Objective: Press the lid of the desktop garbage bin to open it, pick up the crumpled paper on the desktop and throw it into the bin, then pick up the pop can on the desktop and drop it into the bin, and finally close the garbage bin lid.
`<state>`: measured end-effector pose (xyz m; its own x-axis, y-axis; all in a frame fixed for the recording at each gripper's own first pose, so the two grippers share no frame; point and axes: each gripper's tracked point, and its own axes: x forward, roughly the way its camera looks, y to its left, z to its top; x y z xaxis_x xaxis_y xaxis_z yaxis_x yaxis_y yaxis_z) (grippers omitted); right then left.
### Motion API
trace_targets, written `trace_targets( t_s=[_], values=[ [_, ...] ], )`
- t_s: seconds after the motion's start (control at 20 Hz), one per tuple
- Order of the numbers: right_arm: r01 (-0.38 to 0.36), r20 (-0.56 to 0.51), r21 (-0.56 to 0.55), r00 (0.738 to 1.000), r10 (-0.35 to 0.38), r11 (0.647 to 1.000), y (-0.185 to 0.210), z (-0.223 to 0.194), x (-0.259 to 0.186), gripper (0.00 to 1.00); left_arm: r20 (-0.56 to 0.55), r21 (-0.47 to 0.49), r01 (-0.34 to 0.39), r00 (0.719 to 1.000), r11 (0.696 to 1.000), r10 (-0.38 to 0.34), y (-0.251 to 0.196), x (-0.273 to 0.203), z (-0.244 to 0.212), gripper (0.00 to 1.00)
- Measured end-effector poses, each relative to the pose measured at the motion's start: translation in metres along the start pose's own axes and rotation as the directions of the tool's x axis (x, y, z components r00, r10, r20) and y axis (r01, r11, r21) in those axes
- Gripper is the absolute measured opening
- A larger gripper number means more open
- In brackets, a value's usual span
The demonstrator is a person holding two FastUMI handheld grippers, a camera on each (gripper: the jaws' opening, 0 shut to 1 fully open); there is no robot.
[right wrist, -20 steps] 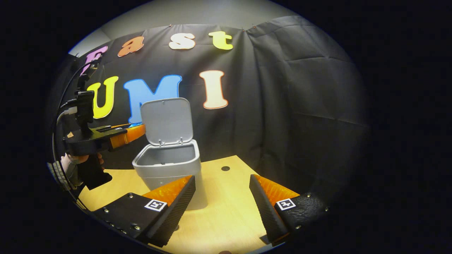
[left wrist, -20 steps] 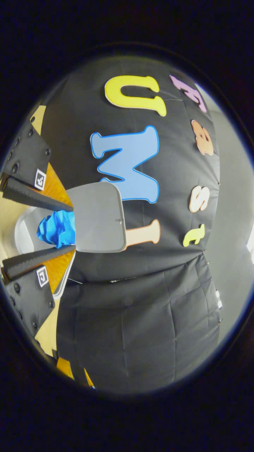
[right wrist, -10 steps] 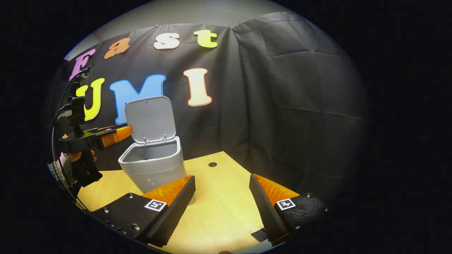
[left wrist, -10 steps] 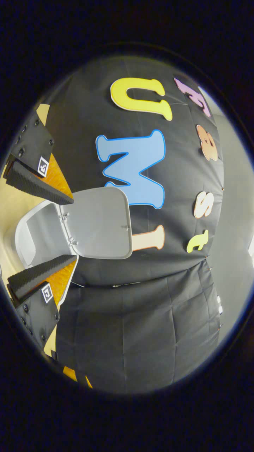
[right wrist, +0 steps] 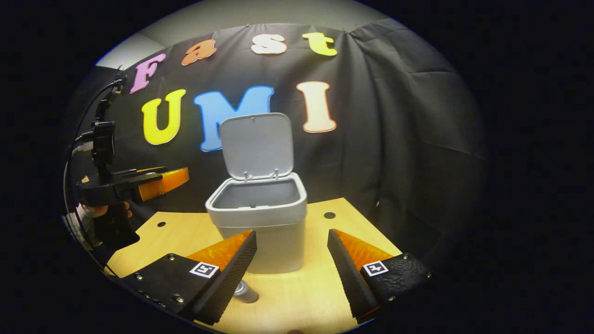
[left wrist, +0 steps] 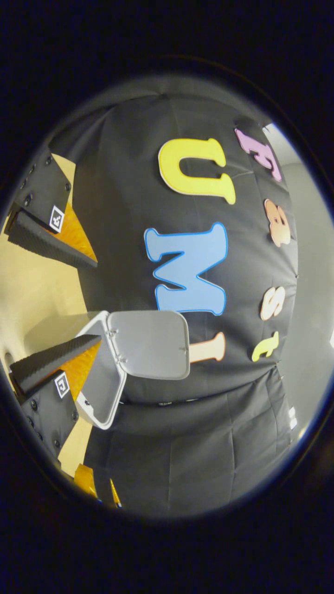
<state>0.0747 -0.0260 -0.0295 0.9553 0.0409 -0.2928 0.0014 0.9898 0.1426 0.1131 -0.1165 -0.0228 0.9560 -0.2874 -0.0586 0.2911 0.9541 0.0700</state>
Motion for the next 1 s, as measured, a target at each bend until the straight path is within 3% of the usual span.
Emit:
trace_targets(
  t_s=[0.25,0.3,0.45,0.75,1.0],
  values=[
    [-0.121,-0.056,-0.040,0.991,0.119,0.992,0.046,-0.024,0.013,0.98,-0.027,-0.020,-0.113,0.993,0.993,0.112,0.048,-0.039,-0.015,0.93],
    [-0.143,-0.075,-0.051,0.988,0.139,0.988,0.054,-0.033,0.015,0.97,-0.034,-0.019,-0.133,0.991,0.991,0.132,0.056,-0.048,-0.018,1.00],
    [-0.201,-0.144,-0.087,0.972,0.187,0.976,0.075,-0.064,0.022,0.97,-0.055,-0.020,-0.180,0.982,0.983,0.179,0.075,-0.069,-0.029,1.00],
    [-0.282,-0.299,-0.122,0.925,0.235,0.952,0.098,-0.126,0.033,0.98,-0.075,-0.031,-0.242,0.968,0.970,0.240,0.101,-0.098,-0.041,1.00],
    [-0.310,-0.401,-0.144,0.886,0.231,0.940,0.103,-0.165,0.043,0.97,-0.086,-0.040,-0.267,0.961,0.963,0.262,0.111,-0.107,-0.047,1.00]
  ],
)
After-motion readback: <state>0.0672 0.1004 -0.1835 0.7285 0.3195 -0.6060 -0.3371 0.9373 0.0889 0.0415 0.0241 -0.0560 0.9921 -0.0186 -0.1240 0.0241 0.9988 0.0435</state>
